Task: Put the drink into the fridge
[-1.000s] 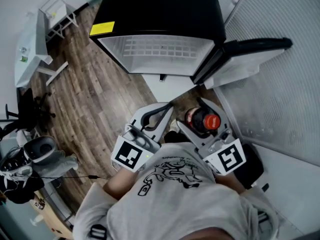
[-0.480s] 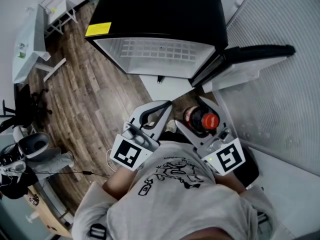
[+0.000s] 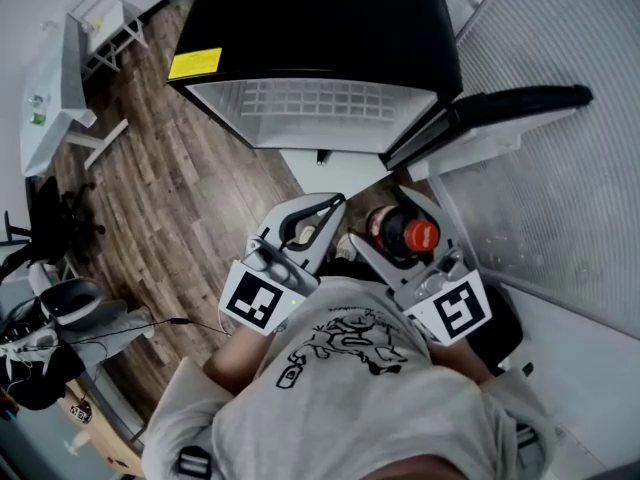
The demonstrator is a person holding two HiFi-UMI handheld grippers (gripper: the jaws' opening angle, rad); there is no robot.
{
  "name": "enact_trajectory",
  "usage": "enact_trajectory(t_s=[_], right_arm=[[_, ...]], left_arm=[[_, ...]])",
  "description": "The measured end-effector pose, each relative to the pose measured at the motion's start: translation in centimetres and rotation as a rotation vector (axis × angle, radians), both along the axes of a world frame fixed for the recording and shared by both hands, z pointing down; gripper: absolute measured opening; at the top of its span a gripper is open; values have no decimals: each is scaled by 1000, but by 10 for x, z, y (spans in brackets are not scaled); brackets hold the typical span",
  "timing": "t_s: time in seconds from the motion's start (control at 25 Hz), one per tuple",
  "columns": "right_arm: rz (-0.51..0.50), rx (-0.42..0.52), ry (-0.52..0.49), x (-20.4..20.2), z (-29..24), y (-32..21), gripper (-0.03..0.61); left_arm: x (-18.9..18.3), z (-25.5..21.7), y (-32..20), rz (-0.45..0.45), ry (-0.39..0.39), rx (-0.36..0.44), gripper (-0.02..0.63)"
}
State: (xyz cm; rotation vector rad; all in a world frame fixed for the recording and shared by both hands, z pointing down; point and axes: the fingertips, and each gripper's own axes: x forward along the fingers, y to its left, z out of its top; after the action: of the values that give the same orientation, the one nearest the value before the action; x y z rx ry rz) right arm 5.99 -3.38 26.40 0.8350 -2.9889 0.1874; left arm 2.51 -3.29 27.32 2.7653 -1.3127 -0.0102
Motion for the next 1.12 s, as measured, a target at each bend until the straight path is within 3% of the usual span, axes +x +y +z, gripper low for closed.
enact_trajectory(t_s=[1.12], right_arm=[[78, -15, 28, -32, 29, -14, 325]], left_arm=[[-39, 24, -22, 67, 6, -20, 2]])
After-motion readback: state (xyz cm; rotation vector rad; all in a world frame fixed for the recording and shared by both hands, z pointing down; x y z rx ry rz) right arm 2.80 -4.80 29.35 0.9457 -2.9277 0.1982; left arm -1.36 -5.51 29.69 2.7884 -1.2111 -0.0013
